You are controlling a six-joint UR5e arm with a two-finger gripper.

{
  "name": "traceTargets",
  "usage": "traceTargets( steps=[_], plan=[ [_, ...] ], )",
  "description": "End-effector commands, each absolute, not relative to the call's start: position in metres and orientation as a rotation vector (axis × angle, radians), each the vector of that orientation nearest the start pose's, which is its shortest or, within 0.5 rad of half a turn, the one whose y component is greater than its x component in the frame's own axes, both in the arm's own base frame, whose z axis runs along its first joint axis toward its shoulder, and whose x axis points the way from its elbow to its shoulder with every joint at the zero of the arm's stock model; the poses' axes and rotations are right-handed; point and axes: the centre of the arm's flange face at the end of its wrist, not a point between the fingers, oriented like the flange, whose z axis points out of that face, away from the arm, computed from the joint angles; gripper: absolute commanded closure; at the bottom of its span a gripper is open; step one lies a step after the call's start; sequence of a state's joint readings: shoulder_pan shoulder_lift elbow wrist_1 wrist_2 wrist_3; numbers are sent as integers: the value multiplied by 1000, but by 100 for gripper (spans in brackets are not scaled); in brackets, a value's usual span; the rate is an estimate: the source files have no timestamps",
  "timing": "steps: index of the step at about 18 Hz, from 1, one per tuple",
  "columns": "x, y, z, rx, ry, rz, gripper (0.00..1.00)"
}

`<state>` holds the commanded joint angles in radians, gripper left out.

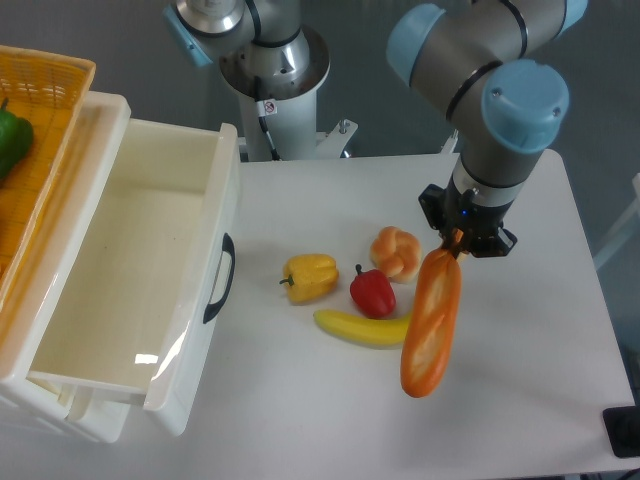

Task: Place the long bread in the upper white drawer
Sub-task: 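Lift the held orange baguette and start moving it toward the drawer, then carry the baguette over the open white drawer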

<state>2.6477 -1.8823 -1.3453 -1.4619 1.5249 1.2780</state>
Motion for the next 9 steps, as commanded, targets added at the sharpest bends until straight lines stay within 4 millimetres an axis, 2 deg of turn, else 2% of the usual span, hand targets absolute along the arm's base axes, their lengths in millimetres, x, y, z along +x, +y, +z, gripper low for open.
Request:
traceTargets(
  steps=[6,9],
  plan=[
    [-420,438,485,-3028,204,19,99],
    [-390,441,512,-3000,166,33,99]
  ],
)
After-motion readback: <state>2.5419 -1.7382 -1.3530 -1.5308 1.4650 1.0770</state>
